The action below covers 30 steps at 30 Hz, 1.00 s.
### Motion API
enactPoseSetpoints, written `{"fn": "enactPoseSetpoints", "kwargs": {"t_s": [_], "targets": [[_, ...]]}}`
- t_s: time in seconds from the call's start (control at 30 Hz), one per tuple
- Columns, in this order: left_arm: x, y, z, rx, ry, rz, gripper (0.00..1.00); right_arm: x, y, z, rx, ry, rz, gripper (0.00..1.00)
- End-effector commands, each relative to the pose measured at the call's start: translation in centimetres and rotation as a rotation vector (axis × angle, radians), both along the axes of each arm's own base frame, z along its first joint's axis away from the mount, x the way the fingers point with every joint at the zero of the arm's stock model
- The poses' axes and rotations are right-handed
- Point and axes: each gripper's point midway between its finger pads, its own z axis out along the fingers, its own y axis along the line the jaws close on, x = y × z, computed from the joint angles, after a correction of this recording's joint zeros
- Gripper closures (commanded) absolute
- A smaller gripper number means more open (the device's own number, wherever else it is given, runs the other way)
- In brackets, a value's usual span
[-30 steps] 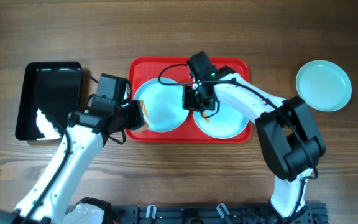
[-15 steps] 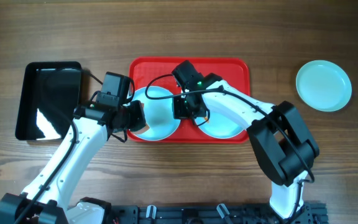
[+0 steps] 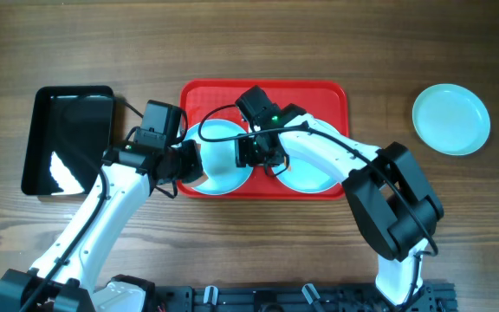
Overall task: Clean dirty plates on tray and stack at the side
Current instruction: 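Scrub the upper plate with the sponge while right gripper holds it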
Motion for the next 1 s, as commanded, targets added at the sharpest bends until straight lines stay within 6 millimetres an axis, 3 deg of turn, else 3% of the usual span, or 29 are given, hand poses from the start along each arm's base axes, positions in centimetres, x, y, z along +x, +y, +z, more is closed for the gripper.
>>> {"fn": "enactPoseSetpoints", "kwargs": {"t_s": [0.0,0.13,0.27,0.4,0.43,0.73,0.97], "targets": [[0.1,0.3,-0.2,0.015,-0.006,-0.01,0.96,0.3,-0.7,-0.4,-0.045,-0.025,-0.014,0.38],[0.5,0.2,-0.1,0.011,-0.02,-0.01,0.96,1.0,-1.3,-0.5,-0.082,-0.057,-0.027,0.39],[0.6,0.2,0.0,0.01,-0.025,-0.01,0.96,1.9,-1.3,-0.4,-0.09,-0.102,-0.037,0.74],[0.6,0.2,0.0,0.01,-0.024,-0.01,0.96,2.5,-0.8,-0.2,-0.07,-0.128,-0.039,0.87],[0.6,0.2,0.0,0.01,-0.025,-0.011,0.96,2.7,-0.8,-0.1,-0.07,-0.133,-0.041,0.94],[1.6,-0.2,0.1,0.0,-0.06,-0.011,0.96,3.0,-1.4,-0.2,-0.104,-0.154,-0.051,0.96],[2.7,-0.8,-1.5,0.005,-0.057,-0.031,0.96,3.0,-1.4,-0.2,-0.103,-0.154,-0.051,0.96]]}}
